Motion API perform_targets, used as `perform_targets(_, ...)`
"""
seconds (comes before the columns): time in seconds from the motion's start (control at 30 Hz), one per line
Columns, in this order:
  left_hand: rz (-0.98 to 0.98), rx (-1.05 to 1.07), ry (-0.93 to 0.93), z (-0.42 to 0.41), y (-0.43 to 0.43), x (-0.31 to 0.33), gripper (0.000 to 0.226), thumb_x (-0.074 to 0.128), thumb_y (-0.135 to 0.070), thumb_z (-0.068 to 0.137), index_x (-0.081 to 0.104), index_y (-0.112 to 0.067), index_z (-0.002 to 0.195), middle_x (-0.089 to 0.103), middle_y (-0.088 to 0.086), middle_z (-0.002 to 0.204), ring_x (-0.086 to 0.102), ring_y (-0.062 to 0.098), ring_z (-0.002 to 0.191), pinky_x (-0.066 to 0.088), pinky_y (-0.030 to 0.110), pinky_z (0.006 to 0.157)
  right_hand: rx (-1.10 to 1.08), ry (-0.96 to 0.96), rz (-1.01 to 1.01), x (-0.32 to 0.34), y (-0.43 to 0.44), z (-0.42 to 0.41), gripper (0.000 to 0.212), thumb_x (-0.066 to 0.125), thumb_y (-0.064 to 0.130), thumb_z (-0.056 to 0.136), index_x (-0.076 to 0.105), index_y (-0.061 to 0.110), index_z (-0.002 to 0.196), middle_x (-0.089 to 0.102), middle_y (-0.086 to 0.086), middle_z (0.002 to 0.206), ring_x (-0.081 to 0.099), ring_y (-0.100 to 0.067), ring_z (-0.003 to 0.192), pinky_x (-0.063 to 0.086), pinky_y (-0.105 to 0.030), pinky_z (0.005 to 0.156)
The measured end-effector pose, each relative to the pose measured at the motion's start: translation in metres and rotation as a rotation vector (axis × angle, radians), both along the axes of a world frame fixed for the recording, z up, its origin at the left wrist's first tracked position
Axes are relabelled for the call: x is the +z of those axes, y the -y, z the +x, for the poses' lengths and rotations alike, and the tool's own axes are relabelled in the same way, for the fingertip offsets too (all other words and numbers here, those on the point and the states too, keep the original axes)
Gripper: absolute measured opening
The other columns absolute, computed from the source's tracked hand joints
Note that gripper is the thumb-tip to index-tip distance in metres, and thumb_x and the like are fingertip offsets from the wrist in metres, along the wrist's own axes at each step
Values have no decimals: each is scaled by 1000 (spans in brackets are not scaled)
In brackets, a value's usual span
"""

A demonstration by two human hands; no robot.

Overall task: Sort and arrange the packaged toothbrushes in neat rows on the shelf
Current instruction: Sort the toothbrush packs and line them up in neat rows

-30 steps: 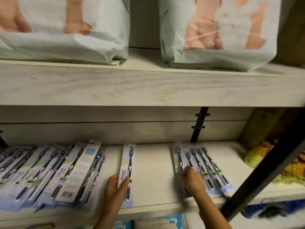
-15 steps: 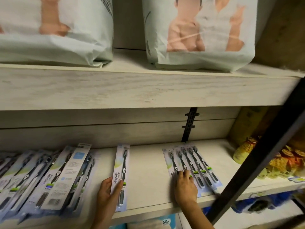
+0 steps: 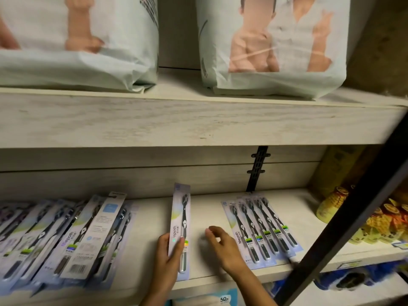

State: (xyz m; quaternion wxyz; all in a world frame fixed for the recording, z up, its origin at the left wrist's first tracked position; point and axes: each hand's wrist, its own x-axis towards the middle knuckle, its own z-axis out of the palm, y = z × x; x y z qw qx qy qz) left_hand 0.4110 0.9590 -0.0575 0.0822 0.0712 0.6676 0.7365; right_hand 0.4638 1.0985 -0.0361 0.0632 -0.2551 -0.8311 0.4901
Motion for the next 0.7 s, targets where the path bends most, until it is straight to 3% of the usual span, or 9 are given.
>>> perform_targets(0.1,1,-70,-6,3,-15,0,15,45,-1,93,49,-5,107,60,14,106,61,6,81,48,7,66,57,-72,-230,4,23,-10,32,57,40,90,58,23,116,67,4,100,62,-3,86,48,-17,82)
perform_targets(0.17,-21,-107,-19,4,-21,-1,20,36,-1,96,45,-3,114,56,15,113,58,10,87,49,6,66,23,-140,-304,3,29,-13,26,67,30,85,57,27,110,63,5,84,59,2,64,49,-16,69)
perform_targets(0.27,13,-140,35,6,-24,0,25,33,-2,97,42,-10,119,53,7,115,54,17,91,48,3,62,-34,-152,-332,2,26,-12,30,70,23,82,57,23,108,58,6,74,56,2,56,49,-19,64)
perform_targets(0.33,-17,-97,86,5,-24,0,25,35,0,97,45,-9,118,51,5,112,54,20,89,46,2,59,-48,-114,-267,1,19,-10,31,71,24,82,58,19,110,58,7,73,57,-3,63,51,-25,70)
perform_targets(0.4,-52,-79,111,1,-23,0,21,36,0,97,54,-9,100,52,11,108,54,24,86,43,6,60,-90,-75,-115,0,4,-9,34,70,29,82,58,17,111,60,9,76,60,-12,71,52,-31,76)
perform_targets(0.47,-138,-106,69,-1,-16,-1,28,34,-4,98,58,-17,89,54,11,106,51,16,80,38,13,64,-120,-6,84,1,-16,-5,34,66,34,85,54,17,112,64,4,85,59,-16,77,49,-30,74)
perform_targets(0.57,-183,-143,104,-4,-4,0,27,34,-8,98,56,-17,86,54,8,104,48,13,77,36,23,67,-139,171,311,-1,-42,1,37,59,36,90,50,11,115,65,-8,106,60,-22,93,43,-28,77)
perform_targets(0.7,-145,-183,165,-1,1,3,20,47,-34,86,55,-15,88,54,4,100,48,14,78,36,25,67,-128,281,409,-16,-57,3,30,58,34,90,53,12,110,66,-8,107,63,-20,97,50,-29,84)
